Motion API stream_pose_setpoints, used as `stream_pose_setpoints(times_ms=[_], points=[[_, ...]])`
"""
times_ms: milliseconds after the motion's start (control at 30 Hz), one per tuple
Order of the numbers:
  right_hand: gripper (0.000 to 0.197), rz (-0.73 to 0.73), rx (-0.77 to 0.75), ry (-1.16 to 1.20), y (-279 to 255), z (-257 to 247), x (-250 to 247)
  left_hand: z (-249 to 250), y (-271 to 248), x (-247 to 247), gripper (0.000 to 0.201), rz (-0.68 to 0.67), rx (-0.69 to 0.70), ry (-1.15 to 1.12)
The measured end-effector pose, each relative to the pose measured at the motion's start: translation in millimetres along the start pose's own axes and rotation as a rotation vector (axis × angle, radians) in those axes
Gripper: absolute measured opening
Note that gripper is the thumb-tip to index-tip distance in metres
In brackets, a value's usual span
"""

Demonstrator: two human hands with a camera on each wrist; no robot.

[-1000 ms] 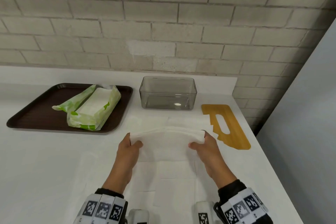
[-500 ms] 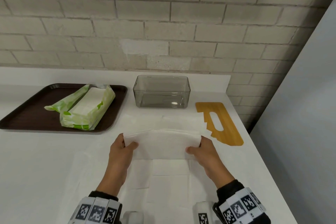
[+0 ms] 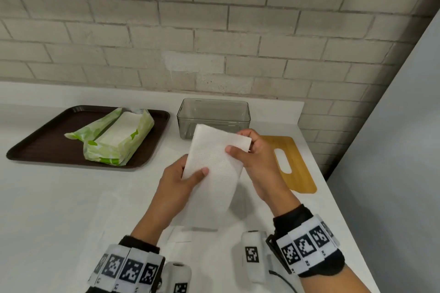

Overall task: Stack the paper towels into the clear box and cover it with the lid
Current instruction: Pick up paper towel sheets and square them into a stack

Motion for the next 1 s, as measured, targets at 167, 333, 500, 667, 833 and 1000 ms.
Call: stream_pose_setpoints(times_ms=[167,333,500,667,833,1000], points=[[0.036,0.004,0.138,-0.039,-12.7,39.2,24.8,2.1,0.5,-5.6,0.018,0.121,0.068,-0.128],[0.039,0.072,0.042,-0.202,-12.4,26.5,24.0,4.2,4.3,-4.4,0.023,0.132,0.083,-0.084],[0.038,0.064,0.067,-0.207,-13.2,36.1,29.6,-10.5,4.2,-3.1,0.025,0.119,0.035,-0.098],[0.035,0.050,0.063,-0.228,-14.3,40.0,33.6,-17.1,1.0,-5.5,0.026,0.124,0.018,-0.134],[0.032,0.055,-0.052,-0.201,-18.2,15.5,34.2,2.7,-1.7,-5.6,0.034,0.125,0.112,-0.188],[0.039,0.099,-0.086,-0.160,-15.5,15.6,29.2,2.8,6.9,-0.2,0.053,0.105,0.113,-0.165]])
Point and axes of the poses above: each hand's wrist, its own y-axis towards the middle knuckle, its own x-axis out of the palm, z = x × y, the point moved 10 cm from there along y, towards the middle knuckle, and after that the axes turned 12 degrees about -z, right-handed, at the moved point
